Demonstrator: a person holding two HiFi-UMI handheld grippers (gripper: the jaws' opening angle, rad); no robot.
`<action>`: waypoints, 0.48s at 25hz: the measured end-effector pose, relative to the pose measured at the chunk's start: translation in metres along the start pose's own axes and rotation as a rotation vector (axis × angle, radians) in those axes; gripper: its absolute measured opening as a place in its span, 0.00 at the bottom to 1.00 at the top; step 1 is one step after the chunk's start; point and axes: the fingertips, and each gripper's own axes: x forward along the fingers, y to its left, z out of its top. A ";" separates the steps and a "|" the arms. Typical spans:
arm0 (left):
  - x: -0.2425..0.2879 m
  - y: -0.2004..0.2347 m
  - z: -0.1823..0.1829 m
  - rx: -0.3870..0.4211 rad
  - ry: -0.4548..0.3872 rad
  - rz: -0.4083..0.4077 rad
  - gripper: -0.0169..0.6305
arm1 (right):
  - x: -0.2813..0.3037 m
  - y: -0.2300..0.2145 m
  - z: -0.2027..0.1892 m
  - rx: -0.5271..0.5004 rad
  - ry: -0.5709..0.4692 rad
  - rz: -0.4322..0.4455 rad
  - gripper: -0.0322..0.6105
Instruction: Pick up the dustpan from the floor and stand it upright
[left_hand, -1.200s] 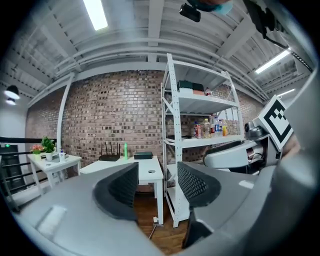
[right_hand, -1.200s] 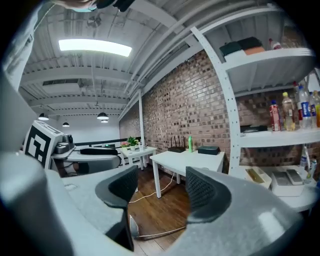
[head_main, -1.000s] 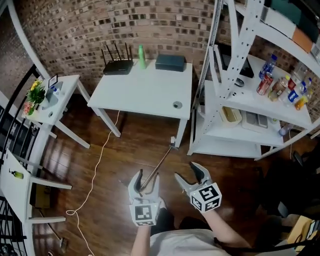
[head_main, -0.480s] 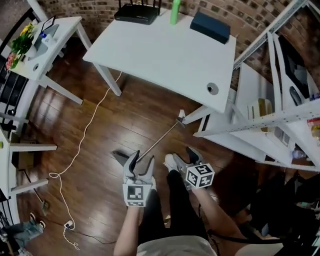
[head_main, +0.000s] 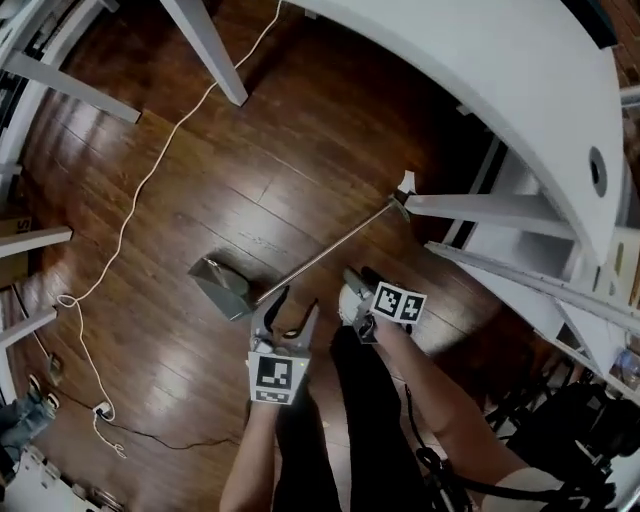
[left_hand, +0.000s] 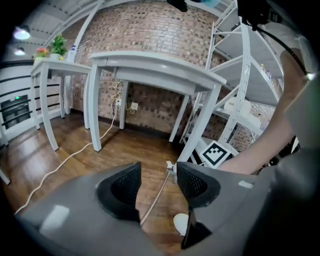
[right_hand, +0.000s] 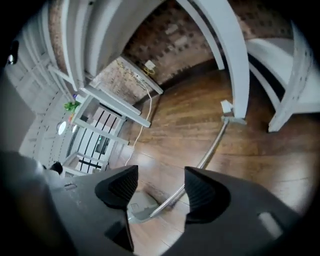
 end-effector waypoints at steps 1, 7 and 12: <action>0.010 0.002 -0.020 -0.015 0.018 -0.002 0.39 | 0.019 -0.018 -0.007 0.048 0.009 -0.005 0.48; 0.051 0.017 -0.106 -0.102 0.059 0.001 0.40 | 0.111 -0.098 -0.028 0.198 0.049 -0.036 0.48; 0.063 0.023 -0.148 -0.119 0.061 -0.005 0.40 | 0.167 -0.139 -0.034 0.269 0.044 -0.075 0.48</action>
